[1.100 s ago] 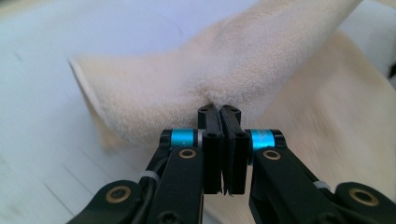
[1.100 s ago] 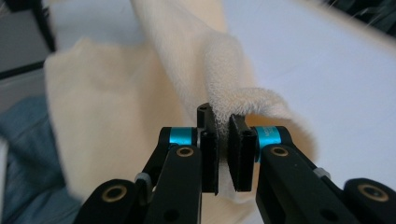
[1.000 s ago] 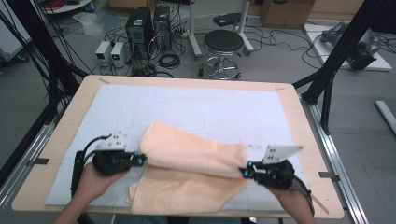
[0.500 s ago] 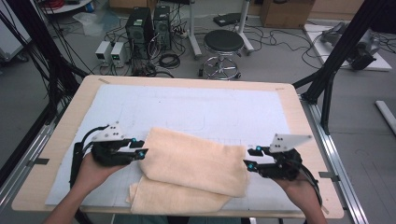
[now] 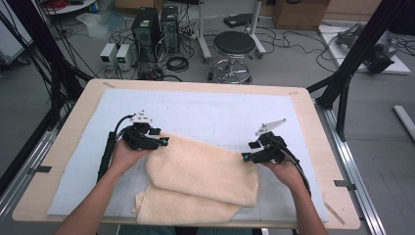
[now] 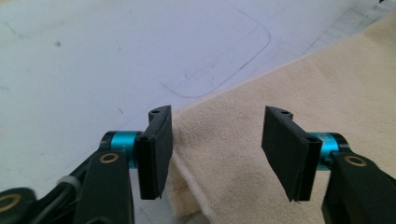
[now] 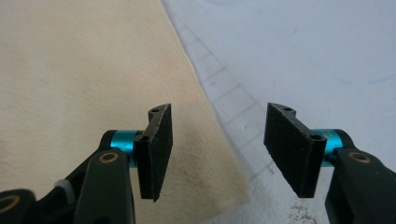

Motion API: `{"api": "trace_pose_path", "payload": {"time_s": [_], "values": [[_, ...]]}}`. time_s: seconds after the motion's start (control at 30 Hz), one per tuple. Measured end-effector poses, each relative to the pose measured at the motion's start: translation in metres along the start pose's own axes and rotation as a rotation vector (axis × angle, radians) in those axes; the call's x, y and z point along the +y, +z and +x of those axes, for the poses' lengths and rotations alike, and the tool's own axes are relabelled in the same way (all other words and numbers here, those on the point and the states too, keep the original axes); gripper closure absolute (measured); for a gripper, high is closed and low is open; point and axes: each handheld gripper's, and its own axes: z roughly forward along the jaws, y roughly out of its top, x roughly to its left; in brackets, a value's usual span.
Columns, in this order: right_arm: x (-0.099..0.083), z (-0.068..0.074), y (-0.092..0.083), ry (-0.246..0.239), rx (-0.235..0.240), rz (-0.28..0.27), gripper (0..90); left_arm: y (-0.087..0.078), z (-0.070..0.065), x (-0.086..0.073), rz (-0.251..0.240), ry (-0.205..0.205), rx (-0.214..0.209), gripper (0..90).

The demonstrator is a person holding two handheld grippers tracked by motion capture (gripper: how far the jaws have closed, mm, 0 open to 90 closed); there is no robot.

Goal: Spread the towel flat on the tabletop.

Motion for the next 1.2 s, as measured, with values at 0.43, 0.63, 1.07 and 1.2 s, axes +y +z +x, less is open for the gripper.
{"api": "trace_pose_path", "payload": {"time_s": [0.43,0.63,1.07,1.2], "values": [[0.031,0.003,-0.014,-0.062,0.025,-0.056,85.5,-0.026,0.009,0.008,-0.048,-0.07,0.009,89.8],[0.058,0.011,-0.043,-0.112,-0.044,-0.192,84.6,-0.05,0.012,0.018,-0.102,-0.068,0.002,85.1],[0.012,-0.016,0.006,0.02,-0.039,0.018,47.9,0.021,0.011,0.0,0.098,0.006,0.003,57.3],[0.014,-0.015,0.016,0.001,-0.03,0.052,71.0,0.018,0.008,-0.001,0.111,0.023,-0.031,82.1]]}}
